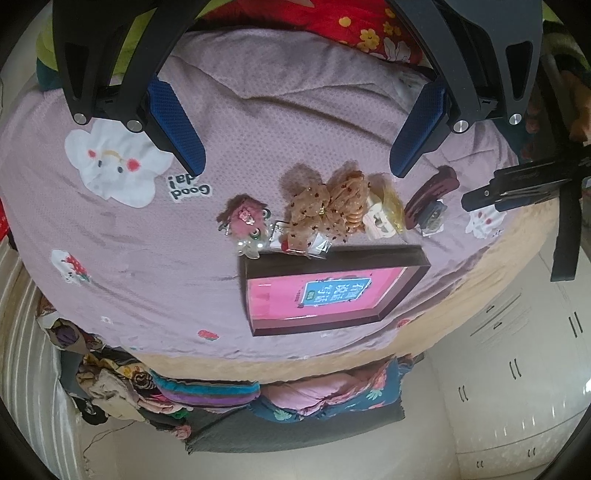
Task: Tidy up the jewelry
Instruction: 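Grasp the boxed hairpin set with the left tool while the right tool grasps the tulle bow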
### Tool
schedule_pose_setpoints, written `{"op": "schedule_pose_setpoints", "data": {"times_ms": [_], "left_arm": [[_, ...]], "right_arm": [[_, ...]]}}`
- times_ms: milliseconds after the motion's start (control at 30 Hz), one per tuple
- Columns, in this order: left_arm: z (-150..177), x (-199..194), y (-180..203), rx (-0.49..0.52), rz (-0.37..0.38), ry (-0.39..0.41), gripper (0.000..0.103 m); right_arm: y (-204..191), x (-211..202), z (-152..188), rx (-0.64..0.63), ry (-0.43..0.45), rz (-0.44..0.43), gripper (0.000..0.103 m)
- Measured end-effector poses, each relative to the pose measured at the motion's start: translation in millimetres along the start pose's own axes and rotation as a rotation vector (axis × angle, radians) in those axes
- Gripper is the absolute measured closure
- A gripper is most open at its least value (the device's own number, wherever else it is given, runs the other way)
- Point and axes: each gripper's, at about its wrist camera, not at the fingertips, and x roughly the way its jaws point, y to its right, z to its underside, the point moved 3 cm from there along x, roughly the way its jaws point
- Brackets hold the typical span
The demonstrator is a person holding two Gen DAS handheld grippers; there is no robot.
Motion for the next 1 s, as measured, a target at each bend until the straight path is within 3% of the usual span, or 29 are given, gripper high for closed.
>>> {"op": "schedule_pose_setpoints", "data": {"times_ms": [367, 433, 467, 533, 600, 733, 800, 900, 1000], "left_arm": [[-5.8, 27.6, -8.0, -0.004, 0.053, -0.038, 0.008], [-6.9, 30.6, -7.5, -0.003, 0.055, -0.041, 0.008], [-7.5, 32.0, -8.2, -0.007, 0.059, -0.046, 0.008], [-10.0, 35.7, -8.5, -0.011, 0.066, -0.051, 0.009], [-11.6, 38.5, -8.5, -0.007, 0.065, -0.057, 0.012], [-14.7, 43.4, -6.5, 0.007, 0.074, -0.068, 0.032], [-15.4, 45.8, -5.0, 0.010, 0.084, -0.072, 0.039], [-17.8, 49.6, -0.8, 0.022, 0.094, -0.079, 0.047], [-20.1, 55.6, 2.1, 0.025, 0.096, -0.092, 0.053]], "right_arm": [[2.7, 54.9, -6.6, -0.012, -0.074, -0.026, 0.004], [4.7, 66.7, -8.1, -0.002, -0.092, -0.042, 0.009], [4.8, 71.4, -9.2, -0.001, -0.102, -0.047, 0.017], [4.3, 83.1, -10.9, 0.001, -0.131, -0.062, 0.024], [3.5, 96.6, -11.7, 0.006, -0.165, -0.084, 0.040], [0.4, 110.8, -14.3, 0.008, -0.190, -0.110, 0.059], [-1.6, 115.4, -15.8, 0.000, -0.194, -0.123, 0.083], [0.5, 115.2, -17.7, -0.001, -0.174, -0.125, 0.094], [3.9, 108.1, -21.1, -0.013, -0.141, -0.125, 0.096]]}}
